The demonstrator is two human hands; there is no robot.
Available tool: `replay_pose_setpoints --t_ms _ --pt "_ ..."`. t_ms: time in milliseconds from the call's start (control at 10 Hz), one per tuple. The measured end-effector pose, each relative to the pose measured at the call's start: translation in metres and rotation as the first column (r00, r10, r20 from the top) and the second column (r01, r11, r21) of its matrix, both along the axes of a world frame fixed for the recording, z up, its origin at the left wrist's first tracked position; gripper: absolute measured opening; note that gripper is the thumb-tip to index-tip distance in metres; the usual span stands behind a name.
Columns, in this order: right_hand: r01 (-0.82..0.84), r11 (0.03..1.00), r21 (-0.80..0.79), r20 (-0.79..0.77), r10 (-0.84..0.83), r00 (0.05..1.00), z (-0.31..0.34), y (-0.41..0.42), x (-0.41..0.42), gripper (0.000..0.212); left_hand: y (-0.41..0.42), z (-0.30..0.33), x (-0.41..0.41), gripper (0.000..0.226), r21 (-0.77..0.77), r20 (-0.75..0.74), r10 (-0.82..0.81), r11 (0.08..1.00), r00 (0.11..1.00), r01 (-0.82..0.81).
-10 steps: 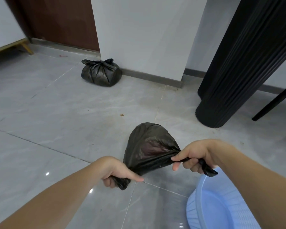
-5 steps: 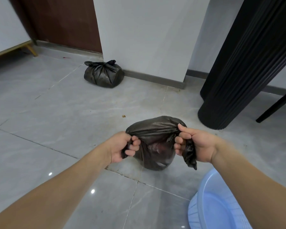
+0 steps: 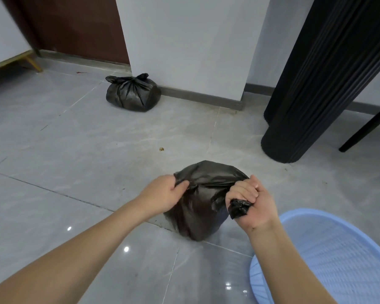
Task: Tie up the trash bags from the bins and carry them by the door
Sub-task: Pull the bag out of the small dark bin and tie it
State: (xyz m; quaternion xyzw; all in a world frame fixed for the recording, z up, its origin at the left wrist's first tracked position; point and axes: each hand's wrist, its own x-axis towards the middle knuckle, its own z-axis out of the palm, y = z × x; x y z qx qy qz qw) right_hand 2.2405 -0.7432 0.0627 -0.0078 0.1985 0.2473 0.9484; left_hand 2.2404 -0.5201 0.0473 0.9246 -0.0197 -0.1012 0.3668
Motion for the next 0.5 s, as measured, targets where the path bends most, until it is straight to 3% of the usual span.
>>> replay_pose_setpoints --t_ms 100,200,300,400,500 --pt "0.131 0.982 0.137 -0.010 -0.131 0.991 -0.003 0.011 -0.003 0.038 -0.001 -0.017 -0.017 0.052 0.713 0.194 -0.447 0.675 0.873 0.187" --pt "0.241 0.963 0.124 -0.025 -0.240 0.970 -0.007 0.021 -0.004 0.025 -0.009 -0.030 -0.032 0.043 0.824 0.004 -0.651 0.432 0.759 0.367" --pt "0.232 0.973 0.014 -0.012 -0.232 0.973 -0.012 0.027 -0.004 0.030 -0.021 -0.027 -0.042 0.021 0.792 -0.113 -0.563 0.447 0.819 0.416" --pt "0.202 0.965 -0.168 0.028 -0.200 0.979 -0.016 0.028 -0.002 0.034 -0.037 -0.021 -0.051 0.018 0.791 -0.191 -0.606 0.372 0.773 0.487" --pt "0.182 0.949 -0.258 0.084 -0.166 0.983 -0.016 0.030 0.001 0.031 -0.043 -0.019 -0.058 0.016 0.793 -0.221 -0.728 0.253 0.649 0.554"
